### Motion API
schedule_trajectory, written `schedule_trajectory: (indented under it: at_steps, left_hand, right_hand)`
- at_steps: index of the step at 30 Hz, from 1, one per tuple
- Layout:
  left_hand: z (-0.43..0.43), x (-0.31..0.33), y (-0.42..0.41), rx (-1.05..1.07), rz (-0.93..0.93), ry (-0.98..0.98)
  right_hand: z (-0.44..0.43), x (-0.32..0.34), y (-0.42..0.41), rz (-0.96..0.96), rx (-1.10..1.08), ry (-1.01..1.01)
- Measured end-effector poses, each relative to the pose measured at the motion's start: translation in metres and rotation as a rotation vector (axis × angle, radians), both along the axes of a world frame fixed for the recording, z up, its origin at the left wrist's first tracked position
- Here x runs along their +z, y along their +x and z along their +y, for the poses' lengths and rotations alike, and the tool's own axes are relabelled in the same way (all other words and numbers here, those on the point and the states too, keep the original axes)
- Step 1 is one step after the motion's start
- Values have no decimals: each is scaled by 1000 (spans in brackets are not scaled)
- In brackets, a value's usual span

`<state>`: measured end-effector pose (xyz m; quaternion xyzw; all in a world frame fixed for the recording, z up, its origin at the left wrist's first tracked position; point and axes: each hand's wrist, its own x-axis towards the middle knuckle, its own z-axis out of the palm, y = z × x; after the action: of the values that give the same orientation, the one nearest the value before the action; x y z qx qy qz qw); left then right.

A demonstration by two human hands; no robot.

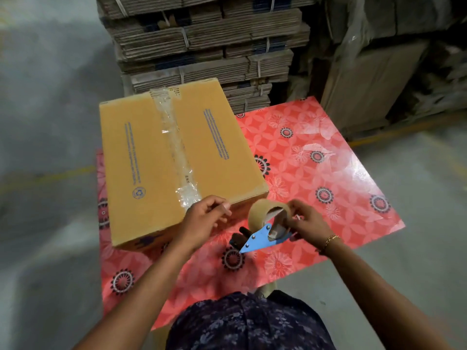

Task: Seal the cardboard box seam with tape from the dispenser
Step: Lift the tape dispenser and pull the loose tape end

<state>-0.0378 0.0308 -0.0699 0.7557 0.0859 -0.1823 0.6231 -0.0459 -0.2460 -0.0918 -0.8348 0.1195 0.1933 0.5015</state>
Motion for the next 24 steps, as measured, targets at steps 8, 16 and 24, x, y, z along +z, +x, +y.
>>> schedule_trajectory:
  at_steps: [8, 16, 24]
  left_hand:
    - [-32, 69, -4, -71, 570, -895]
    - [-70, 132, 16, 232, 45, -863]
    - [-101, 163, 35, 493, -273, -850]
  right_hand:
    - [40, 141, 90, -339, 402, 264]
    - [35, 186, 101, -500, 294, 421]
    - [13, 170, 19, -134, 291, 604]
